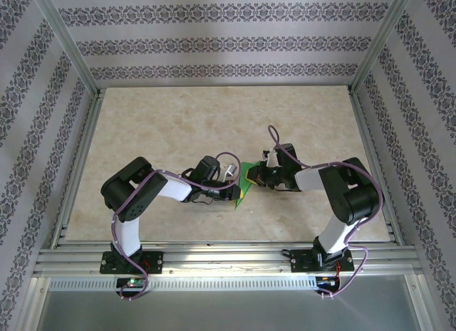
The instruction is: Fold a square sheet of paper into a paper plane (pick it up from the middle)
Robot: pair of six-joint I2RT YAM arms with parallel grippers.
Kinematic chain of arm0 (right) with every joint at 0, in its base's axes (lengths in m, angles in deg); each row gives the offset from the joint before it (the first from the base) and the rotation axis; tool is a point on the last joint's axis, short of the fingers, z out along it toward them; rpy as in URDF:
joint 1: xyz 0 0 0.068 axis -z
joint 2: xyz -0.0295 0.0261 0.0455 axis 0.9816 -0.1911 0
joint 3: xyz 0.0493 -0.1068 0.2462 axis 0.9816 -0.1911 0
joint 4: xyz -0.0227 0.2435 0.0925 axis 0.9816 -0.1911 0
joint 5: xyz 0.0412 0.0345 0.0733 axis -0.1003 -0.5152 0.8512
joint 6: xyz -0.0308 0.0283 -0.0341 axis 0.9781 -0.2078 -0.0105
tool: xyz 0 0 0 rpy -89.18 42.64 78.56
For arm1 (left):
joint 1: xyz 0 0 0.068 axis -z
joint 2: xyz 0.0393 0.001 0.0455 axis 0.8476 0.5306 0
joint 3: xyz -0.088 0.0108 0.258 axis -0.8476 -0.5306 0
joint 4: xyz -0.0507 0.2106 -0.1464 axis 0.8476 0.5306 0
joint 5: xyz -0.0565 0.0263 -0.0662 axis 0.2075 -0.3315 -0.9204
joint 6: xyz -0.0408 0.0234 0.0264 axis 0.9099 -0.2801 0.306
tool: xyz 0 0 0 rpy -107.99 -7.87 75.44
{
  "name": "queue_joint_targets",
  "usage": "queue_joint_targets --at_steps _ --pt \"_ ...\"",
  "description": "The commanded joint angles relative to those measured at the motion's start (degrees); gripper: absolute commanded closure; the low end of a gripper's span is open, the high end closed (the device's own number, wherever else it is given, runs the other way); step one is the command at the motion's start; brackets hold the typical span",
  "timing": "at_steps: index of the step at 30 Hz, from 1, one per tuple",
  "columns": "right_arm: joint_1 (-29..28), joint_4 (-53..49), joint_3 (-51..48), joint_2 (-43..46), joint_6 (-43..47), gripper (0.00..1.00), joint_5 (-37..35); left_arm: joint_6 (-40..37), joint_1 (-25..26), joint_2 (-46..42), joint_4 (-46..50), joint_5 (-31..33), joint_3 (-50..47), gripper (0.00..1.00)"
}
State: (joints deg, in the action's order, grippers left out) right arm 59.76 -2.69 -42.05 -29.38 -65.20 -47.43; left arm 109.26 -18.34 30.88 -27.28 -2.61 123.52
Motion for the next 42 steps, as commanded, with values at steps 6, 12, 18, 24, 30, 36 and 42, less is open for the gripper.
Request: queue_joint_targets --at_steps 6,12,18,24,30,36,42 --pt "0.59 -1.49 1.04 -1.77 1.89 0.91 -1.42 0.17 -0.77 3.0 6.99 -0.36 -1.63 1.0" --pt "0.59 -2.22 0.83 -3.37 2.56 0.91 -2.23 -0.58 -0.81 3.29 8.05 -0.36 -1.28 1.0" --pt "0.47 -3.46 0.45 -4.85 3.0 0.91 -3.52 -0.64 -0.77 2.62 8.09 -1.03 -1.23 0.95" --pt "-0.02 -7.11 1.3 -4.9 4.72 0.92 -4.51 1.46 -0.77 -0.3 5.93 -2.46 -1.69 0.88" --pt "-0.78 -11.22 2.8 -4.55 6.66 0.92 -5.82 2.32 -0.77 -2.78 5.81 -2.11 -2.14 0.86" --pt "-1.39 -13.3 3.36 -4.57 7.52 0.92 -7.37 3.86 -0.77 -2.81 3.01 -3.03 -3.66 0.92" --pt "-1.52 -14.22 3.4 -4.53 7.55 0.91 -8.36 3.89 -0.77 -2.08 2.73 -5.06 -4.37 0.99"
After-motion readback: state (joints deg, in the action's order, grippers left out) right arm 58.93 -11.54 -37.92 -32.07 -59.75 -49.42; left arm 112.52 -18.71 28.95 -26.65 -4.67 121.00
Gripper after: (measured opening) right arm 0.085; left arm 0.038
